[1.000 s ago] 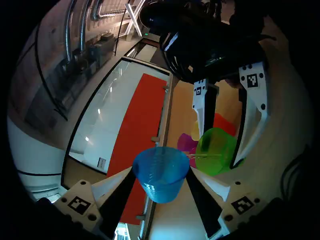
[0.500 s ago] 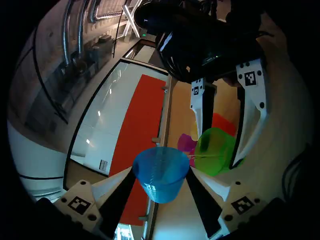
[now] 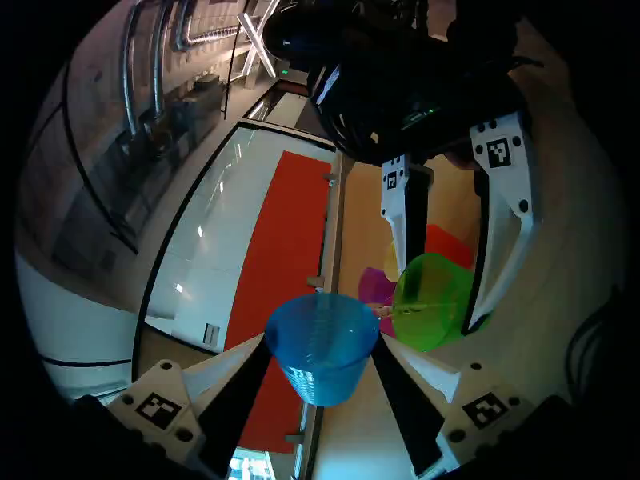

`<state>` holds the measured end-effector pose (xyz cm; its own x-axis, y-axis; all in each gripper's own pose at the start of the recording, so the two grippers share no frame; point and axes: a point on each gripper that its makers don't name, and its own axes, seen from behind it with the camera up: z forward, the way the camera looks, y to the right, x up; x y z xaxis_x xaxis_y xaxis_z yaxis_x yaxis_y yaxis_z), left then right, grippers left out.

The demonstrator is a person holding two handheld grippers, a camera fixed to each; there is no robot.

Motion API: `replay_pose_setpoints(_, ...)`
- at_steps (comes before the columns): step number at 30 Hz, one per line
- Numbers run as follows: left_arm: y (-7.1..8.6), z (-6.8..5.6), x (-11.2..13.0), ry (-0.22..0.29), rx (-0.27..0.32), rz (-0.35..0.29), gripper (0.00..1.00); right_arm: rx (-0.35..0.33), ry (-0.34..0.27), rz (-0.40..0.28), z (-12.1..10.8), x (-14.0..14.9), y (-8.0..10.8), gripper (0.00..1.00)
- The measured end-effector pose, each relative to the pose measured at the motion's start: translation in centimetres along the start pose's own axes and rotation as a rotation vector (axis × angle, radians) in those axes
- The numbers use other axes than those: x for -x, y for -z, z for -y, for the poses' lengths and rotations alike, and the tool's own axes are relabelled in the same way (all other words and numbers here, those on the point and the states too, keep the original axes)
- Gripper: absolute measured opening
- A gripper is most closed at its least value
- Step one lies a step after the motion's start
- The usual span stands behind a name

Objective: Pour water

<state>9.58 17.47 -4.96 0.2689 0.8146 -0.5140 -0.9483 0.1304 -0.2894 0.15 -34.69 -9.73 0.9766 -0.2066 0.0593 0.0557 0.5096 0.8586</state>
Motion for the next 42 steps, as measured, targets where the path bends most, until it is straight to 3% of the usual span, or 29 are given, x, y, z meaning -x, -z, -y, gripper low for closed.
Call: replay_pose_setpoints(42, 0.34, 0.75, -0.59, -0.078, -0.031, -0.012, 0.86, 0.007, 0.009, -0.004, -0.36, -0.18, -0.02, 0.91)
